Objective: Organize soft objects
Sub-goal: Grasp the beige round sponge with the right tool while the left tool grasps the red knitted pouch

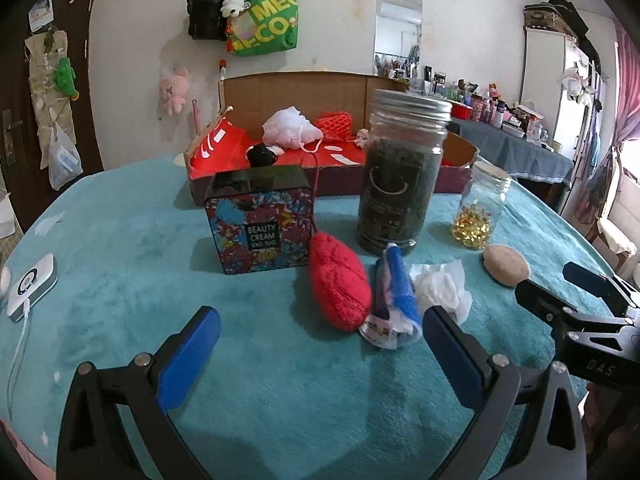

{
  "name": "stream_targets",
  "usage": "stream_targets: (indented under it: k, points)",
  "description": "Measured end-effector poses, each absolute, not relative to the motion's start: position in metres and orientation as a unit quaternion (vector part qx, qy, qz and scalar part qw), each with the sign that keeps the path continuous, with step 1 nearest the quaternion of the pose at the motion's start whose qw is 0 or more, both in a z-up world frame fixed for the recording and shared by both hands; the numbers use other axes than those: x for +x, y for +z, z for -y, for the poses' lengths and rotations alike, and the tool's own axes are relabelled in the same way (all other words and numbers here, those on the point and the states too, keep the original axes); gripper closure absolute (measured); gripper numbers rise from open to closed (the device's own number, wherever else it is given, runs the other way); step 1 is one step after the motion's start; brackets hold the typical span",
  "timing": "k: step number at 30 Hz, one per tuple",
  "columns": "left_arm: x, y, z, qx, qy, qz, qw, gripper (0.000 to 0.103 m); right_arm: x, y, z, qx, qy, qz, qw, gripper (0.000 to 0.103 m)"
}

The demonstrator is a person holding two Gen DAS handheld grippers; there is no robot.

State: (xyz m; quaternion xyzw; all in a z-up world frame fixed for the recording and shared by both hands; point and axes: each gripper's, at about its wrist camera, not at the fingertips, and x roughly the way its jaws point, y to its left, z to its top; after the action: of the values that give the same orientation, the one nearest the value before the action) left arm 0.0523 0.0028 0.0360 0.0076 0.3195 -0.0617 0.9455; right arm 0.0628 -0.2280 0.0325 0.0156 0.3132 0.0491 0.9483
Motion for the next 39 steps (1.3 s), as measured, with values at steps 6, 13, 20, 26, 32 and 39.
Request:
stream_targets:
  k: [6,13,20,26,32,39]
  points:
    - [0.068,0.039,-0.008,0.008,-0.059,-0.332,0.941,0.0,0.08,0.034,0.229,0.013,0.055,-0.331,0.942,0.003]
    - [0.089,0.038,-0.007,0.016,-0.077,-0.355,0.932,0.017,0.106,0.034,0.221,-0.009,0.071,-0.369,0.927,0.004]
    - [0.096,0.032,-0.003,-0.001,-0.14,-0.379,0.915,0.07,0.112,0.025,0.218,-0.011,0.099,-0.392,0.915,0.076]
    - [0.086,0.043,0.004,0.001,-0.168,-0.369,0.914,0.071,0.099,0.035,0.206,-0.013,0.141,-0.373,0.917,0.084]
    - [0.087,0.051,0.008,0.006,-0.18,-0.359,0.916,0.071,0.096,0.044,0.186,-0.023,0.179,-0.361,0.915,0.084]
    - [0.089,0.049,0.008,0.003,-0.184,-0.361,0.914,0.071,0.1,0.043,0.182,-0.018,0.19,-0.367,0.91,0.084]
